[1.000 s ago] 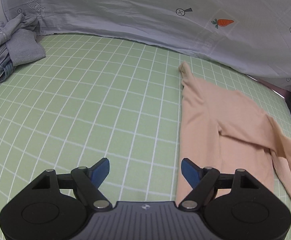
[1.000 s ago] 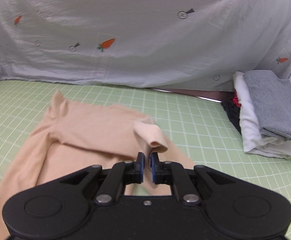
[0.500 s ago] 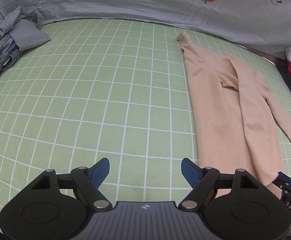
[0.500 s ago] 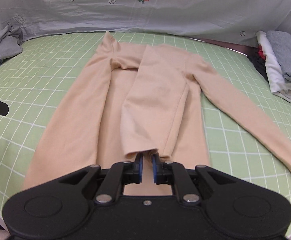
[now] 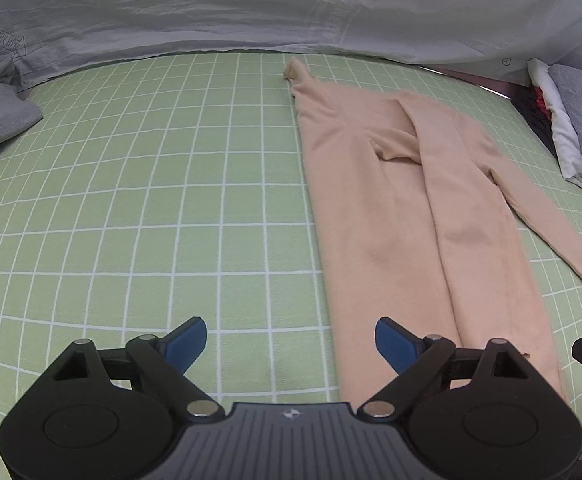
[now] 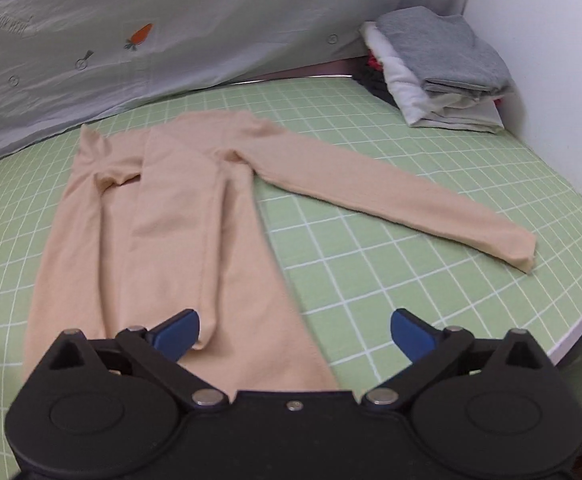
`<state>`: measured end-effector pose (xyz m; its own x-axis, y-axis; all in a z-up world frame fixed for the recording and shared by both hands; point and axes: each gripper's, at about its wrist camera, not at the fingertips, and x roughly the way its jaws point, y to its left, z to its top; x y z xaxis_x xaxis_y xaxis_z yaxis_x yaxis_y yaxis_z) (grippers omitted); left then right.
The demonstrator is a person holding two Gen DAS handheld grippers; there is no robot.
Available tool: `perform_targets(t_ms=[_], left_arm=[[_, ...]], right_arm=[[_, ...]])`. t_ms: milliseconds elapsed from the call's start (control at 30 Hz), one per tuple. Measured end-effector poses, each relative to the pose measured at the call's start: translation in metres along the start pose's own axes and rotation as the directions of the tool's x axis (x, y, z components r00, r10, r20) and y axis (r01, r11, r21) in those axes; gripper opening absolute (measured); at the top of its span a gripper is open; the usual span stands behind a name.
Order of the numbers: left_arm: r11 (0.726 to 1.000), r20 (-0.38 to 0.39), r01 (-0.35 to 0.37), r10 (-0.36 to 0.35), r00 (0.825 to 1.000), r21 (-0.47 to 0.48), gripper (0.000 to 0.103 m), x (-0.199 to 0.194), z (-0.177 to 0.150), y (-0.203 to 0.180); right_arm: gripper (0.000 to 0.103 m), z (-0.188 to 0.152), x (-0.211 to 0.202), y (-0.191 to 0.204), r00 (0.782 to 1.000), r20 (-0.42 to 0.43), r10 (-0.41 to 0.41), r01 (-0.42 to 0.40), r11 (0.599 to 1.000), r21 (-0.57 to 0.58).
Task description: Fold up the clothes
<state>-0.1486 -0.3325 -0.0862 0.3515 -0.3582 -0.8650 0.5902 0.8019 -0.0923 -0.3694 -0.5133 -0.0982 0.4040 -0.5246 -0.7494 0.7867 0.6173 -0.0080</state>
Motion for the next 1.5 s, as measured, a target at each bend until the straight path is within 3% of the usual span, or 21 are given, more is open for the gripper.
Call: perform_targets(t_ms=[300, 467, 533, 600, 867, 967, 1033, 1100, 1200, 1500], left_arm=[[0.995, 0.035, -0.073, 0.075, 0.997, -0.074, 0.099, 0.016, -0.006, -0.09], [0.993, 0.031, -0.048, 0.051, 0.998, -0.104, 0.097, 0.024, -0.012, -0.131], [0.995, 0.03, -0.038, 0.041, 0.999, -0.097, 0.09, 0.028, -0.013, -0.144], [0.994, 0.011, -0.038, 0.04, 0.999, -0.099, 0.071, 0.035, -0.015, -0.152], [0.989, -0.042, -0.091, 0.087, 0.995, -0.113, 0.066, 0.059, -0.024, -0.162], [0.99, -0.032, -0.098, 0.095, 0.995, -0.098, 0.03, 0.058, -0.025, -0.167], [0.991, -0.024, -0.104, 0.103, 0.994, -0.079, 0.024, 0.055, -0.026, -0.17], [0.994, -0.009, -0.095, 0.095, 0.995, -0.059, 0.01, 0.05, -0.026, -0.172], [0.996, 0.02, -0.058, 0.06, 0.998, -0.07, 0.006, 0.04, -0.024, -0.172], [0.974, 0.122, 0.044, -0.017, 0.992, -0.221, 0.005, -0.009, -0.027, -0.139]], right_arm=[[0.103, 0.029, 0.047, -0.081, 0.999, -0.01, 0.051, -0.051, 0.997, -0.065], [0.103, 0.043, 0.06, -0.128, 0.999, -0.004, 0.033, -0.033, 0.995, -0.093], [0.103, 0.042, 0.064, -0.144, 1.0, -0.016, 0.026, -0.027, 0.996, -0.089], [0.103, 0.04, 0.067, -0.157, 0.999, -0.03, 0.024, -0.026, 0.996, -0.085], [0.103, 0.032, 0.084, -0.183, 0.996, -0.084, 0.024, -0.032, 0.995, -0.094], [0.103, 0.028, 0.087, -0.186, 0.995, -0.093, 0.024, -0.034, 0.993, -0.112], [0.103, 0.024, 0.089, -0.186, 0.994, -0.107, 0.025, -0.038, 0.992, -0.119], [0.103, 0.023, 0.09, -0.186, 0.993, -0.119, 0.028, -0.042, 0.992, -0.12], [0.103, 0.024, 0.092, -0.184, 0.993, -0.117, 0.03, -0.044, 0.992, -0.12], [0.103, 0.032, 0.089, -0.156, 0.993, -0.091, 0.071, -0.084, 0.985, -0.15]])
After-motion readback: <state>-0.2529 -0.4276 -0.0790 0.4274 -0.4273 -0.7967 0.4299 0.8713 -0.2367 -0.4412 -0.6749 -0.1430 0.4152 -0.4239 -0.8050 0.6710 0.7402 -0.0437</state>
